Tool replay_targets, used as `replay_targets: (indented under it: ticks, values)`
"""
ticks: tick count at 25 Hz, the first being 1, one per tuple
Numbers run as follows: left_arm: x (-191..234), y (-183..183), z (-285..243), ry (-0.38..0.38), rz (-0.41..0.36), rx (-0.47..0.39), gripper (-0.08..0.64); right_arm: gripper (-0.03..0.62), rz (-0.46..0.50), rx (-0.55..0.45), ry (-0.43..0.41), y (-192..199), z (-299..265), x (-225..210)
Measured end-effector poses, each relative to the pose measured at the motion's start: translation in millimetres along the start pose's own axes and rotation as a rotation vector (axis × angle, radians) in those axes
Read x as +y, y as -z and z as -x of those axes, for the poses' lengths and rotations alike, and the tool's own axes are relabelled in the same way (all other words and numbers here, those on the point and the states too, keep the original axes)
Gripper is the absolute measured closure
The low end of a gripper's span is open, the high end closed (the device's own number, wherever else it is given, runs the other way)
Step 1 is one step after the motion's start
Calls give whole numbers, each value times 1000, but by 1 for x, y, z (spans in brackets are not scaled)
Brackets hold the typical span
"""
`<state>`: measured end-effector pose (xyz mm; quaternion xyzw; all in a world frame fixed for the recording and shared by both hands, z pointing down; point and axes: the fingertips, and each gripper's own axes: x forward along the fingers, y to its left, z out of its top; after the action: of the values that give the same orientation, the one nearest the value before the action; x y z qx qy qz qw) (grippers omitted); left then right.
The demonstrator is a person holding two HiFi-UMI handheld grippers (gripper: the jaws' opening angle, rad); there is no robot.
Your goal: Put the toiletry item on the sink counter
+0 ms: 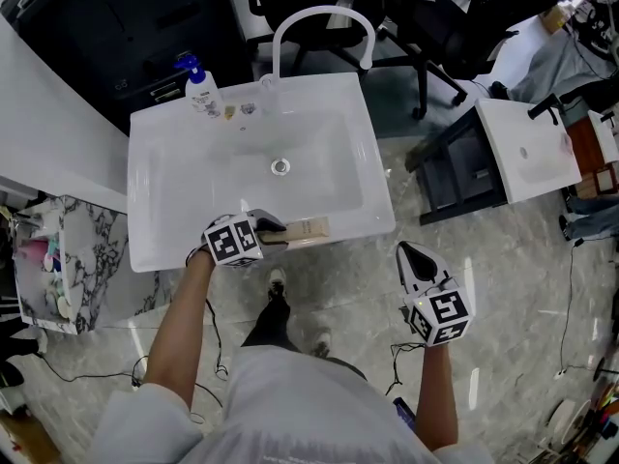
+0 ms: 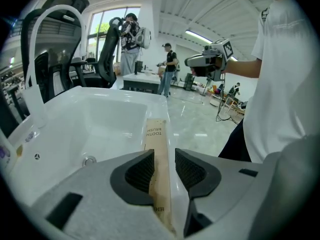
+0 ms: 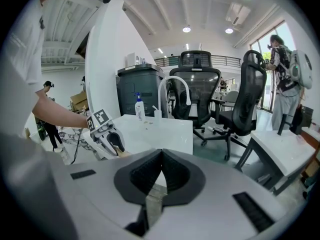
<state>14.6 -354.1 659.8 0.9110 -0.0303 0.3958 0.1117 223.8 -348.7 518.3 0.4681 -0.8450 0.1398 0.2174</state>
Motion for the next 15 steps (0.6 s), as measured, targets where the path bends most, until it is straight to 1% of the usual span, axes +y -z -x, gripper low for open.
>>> replay_targets:
  ticks: [4, 8, 12, 15]
  values:
    - [2, 3, 1, -14, 5, 2, 440, 595, -1, 0, -3, 1, 0, 2]
    - [4, -4, 8, -26, 23, -43, 433, 595, 4, -5, -6, -3, -1, 2]
    - [10, -15, 30, -83, 59, -114, 430, 595, 22, -24, -10, -12, -1, -1]
    - [13, -29, 58, -151, 94, -201, 430, 595, 43, -50, -15, -23, 2, -3]
